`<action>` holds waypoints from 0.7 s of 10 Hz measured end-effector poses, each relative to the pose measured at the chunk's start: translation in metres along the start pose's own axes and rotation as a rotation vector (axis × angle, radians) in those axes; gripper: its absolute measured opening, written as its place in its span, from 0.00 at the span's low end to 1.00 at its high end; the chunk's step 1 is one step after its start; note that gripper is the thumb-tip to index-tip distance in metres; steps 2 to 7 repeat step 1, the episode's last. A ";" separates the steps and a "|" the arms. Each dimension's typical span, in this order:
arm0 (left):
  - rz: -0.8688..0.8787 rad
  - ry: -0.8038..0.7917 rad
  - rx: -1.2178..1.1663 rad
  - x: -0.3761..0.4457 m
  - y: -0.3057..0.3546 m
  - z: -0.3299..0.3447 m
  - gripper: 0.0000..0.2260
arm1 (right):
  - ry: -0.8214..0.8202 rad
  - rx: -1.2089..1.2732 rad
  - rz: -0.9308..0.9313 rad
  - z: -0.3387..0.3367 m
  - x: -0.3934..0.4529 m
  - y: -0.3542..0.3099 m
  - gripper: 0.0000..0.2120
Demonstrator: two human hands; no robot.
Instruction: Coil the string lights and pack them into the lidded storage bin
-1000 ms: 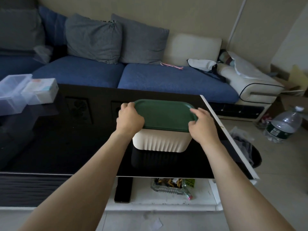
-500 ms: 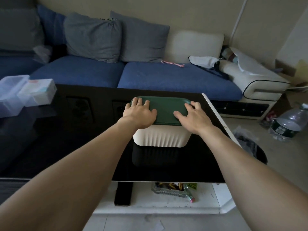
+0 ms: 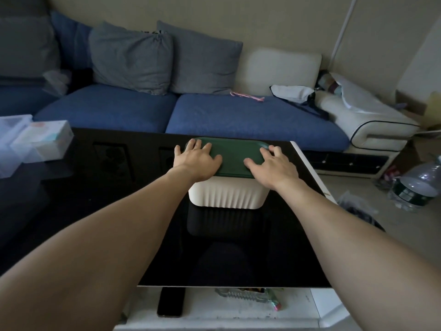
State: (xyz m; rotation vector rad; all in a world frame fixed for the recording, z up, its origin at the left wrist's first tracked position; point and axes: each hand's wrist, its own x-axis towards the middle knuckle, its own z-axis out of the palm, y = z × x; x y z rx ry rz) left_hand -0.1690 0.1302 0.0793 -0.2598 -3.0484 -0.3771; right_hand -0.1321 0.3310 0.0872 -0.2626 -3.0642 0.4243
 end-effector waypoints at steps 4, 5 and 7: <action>-0.036 0.265 -0.237 -0.008 -0.004 0.006 0.27 | 0.052 -0.032 0.038 0.004 -0.004 -0.002 0.37; -0.036 0.265 -0.237 -0.008 -0.004 0.006 0.27 | 0.052 -0.032 0.038 0.004 -0.004 -0.002 0.37; -0.036 0.265 -0.237 -0.008 -0.004 0.006 0.27 | 0.052 -0.032 0.038 0.004 -0.004 -0.002 0.37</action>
